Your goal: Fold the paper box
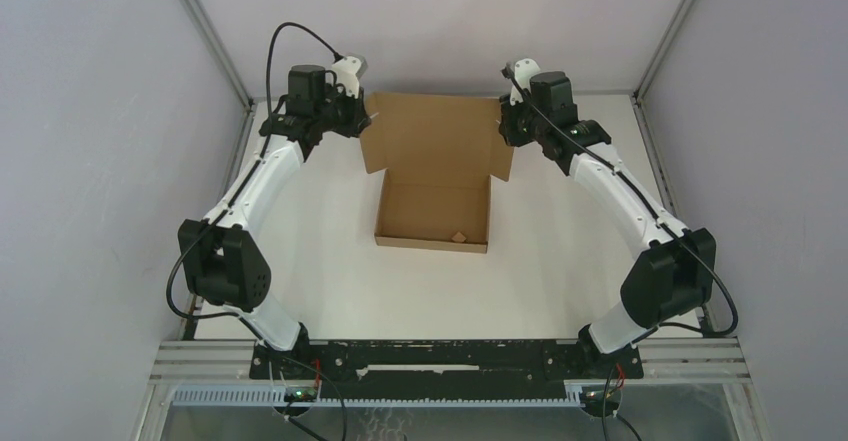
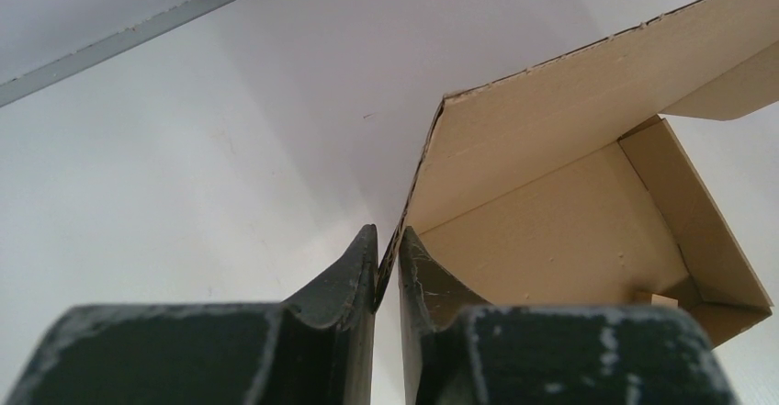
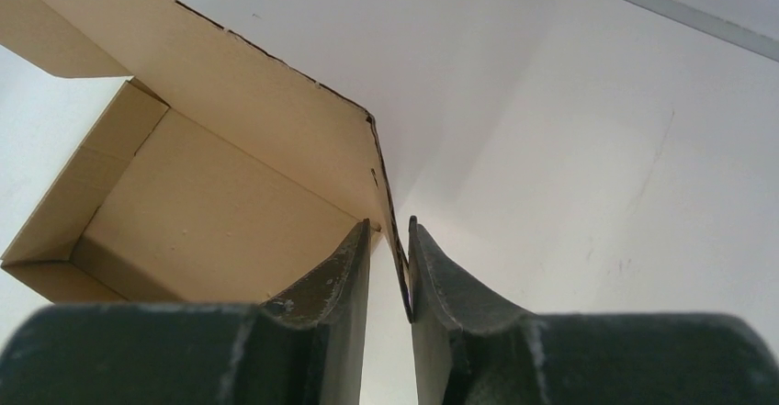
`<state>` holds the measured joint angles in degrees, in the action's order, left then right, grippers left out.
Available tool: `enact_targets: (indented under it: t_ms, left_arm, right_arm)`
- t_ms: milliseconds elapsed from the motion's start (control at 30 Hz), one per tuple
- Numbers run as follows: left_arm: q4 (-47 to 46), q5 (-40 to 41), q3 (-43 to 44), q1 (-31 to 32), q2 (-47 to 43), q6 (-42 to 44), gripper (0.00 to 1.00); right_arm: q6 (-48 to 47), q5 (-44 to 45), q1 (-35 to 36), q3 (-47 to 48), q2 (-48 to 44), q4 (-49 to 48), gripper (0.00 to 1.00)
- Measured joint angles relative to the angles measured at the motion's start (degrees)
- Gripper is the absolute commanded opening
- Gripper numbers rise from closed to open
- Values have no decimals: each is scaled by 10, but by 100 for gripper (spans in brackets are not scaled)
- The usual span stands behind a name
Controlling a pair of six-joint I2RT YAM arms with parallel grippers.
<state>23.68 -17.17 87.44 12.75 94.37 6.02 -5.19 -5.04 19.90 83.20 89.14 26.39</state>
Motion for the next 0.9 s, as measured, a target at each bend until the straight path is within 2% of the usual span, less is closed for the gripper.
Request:
enact_targets:
  t_ms: [200, 533, 900]
  left_arm:
    - [0, 0, 0, 0, 0, 0, 17]
    - [4, 8, 0, 6, 0, 0, 14]
    - [25, 60, 0, 30, 0, -11, 13]
  right_arm:
    - [0, 0, 1, 0, 3, 0, 20]
    - [-3, 26, 13, 9, 13, 1, 17]
    - [-3, 51, 28, 19, 24, 14, 15]
